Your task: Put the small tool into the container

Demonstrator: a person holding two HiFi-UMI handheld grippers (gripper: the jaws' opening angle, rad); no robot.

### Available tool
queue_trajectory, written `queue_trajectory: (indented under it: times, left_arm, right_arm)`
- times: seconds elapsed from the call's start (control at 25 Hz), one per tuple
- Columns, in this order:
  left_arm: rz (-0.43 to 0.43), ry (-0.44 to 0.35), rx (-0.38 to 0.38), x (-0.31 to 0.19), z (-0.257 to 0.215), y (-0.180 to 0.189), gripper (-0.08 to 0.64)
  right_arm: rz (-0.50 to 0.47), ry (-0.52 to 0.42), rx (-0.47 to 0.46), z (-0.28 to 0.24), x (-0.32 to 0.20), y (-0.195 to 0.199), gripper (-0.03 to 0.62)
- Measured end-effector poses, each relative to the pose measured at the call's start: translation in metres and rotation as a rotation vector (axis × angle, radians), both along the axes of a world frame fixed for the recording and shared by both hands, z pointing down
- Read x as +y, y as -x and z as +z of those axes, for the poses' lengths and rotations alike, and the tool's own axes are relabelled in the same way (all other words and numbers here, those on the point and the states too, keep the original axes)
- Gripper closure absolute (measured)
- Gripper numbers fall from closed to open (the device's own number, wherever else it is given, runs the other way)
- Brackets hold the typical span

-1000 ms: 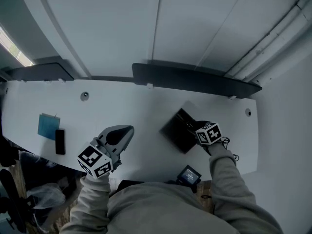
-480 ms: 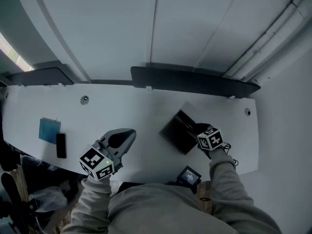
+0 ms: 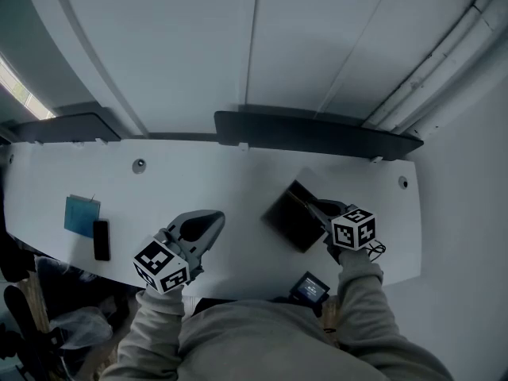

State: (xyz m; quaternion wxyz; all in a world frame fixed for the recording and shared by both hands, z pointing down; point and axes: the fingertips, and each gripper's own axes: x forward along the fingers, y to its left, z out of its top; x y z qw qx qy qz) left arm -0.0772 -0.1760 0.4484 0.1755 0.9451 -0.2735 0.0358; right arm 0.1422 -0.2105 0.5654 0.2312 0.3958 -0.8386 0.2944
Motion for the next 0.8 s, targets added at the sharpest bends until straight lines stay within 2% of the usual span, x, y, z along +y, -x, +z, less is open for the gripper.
queue_trajectory:
  times: [0.36,0.8]
  left_arm:
    - [0.047,-0.012,0.006,-0.004,-0.006,-0.017,0.558]
    - [0.104,-0.026,0.016,-0.009,-0.016,-0.034,0.558]
  right_arm:
    - [0.012,-0.077,-0.088,-0.037,0.002,0.006,0.571]
    - [0.006,-0.248,-0.233,-0.121,0.007,0.012,0.571]
